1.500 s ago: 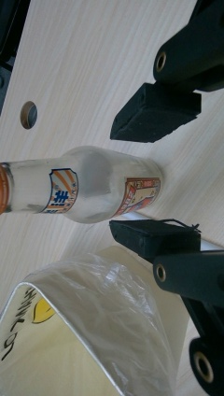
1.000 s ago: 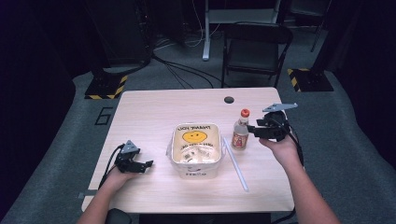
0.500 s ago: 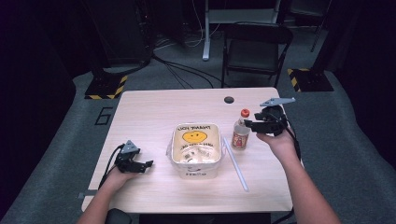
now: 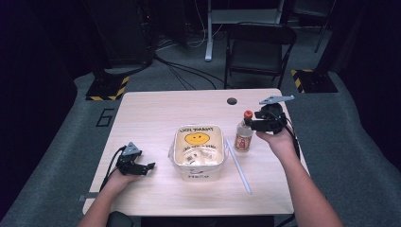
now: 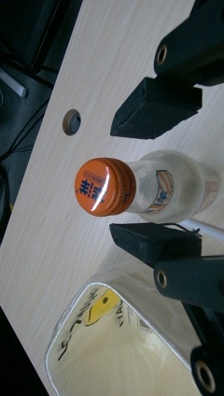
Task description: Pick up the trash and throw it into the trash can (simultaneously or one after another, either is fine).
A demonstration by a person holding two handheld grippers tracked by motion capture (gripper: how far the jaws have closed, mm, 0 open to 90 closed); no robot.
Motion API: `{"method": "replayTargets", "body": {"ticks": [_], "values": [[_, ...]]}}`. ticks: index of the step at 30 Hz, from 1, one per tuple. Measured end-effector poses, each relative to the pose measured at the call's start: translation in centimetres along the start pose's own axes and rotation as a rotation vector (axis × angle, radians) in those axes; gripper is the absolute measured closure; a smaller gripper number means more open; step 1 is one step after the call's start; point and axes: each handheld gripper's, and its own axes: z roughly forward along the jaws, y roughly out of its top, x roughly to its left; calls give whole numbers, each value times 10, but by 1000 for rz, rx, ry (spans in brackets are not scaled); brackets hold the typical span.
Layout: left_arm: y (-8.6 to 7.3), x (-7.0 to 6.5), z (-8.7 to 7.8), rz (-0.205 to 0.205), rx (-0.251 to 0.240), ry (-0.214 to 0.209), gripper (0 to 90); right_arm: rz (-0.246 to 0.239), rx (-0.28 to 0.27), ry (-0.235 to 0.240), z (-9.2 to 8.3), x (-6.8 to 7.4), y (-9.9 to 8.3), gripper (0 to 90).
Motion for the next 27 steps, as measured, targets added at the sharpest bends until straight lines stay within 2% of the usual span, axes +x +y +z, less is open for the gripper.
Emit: {"method": "replayTargets", "body": {"ticks": [18, 27], "values": [[0, 0, 0, 1, 1, -1, 128, -4, -5, -5, 13, -1, 5, 509], [0, 0, 0, 1, 1, -1, 128, -30, -25, -4, 17, 5, 8, 606]]}}
